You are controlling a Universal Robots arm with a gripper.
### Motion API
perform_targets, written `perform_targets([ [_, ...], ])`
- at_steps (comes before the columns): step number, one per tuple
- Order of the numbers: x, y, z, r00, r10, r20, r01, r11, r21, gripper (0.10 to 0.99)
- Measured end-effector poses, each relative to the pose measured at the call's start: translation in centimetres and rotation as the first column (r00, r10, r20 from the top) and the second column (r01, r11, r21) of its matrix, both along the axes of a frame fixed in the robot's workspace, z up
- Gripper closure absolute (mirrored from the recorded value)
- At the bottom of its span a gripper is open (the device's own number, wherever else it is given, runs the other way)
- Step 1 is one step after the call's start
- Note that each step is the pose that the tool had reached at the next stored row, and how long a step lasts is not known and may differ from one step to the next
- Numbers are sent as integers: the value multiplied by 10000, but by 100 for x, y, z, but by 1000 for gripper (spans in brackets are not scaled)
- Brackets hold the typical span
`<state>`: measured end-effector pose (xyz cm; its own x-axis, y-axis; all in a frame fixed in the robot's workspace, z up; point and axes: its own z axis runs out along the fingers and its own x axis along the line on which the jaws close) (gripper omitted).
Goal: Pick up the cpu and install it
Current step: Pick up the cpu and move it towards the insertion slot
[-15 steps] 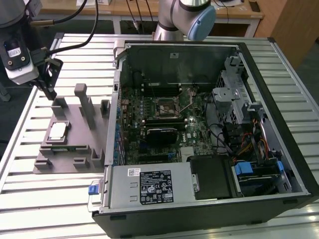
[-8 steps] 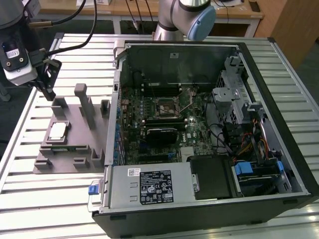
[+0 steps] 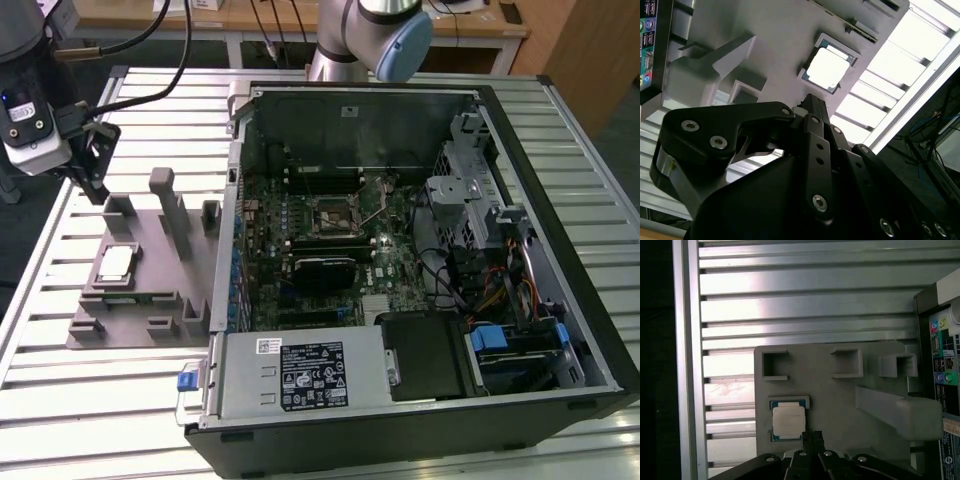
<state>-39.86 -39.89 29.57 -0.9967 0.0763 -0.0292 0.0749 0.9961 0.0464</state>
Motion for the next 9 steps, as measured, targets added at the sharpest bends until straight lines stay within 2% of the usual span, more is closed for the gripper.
perform_targets([
  [9,-32,0,-64,10000,0,-2,0,10000,-1,980],
])
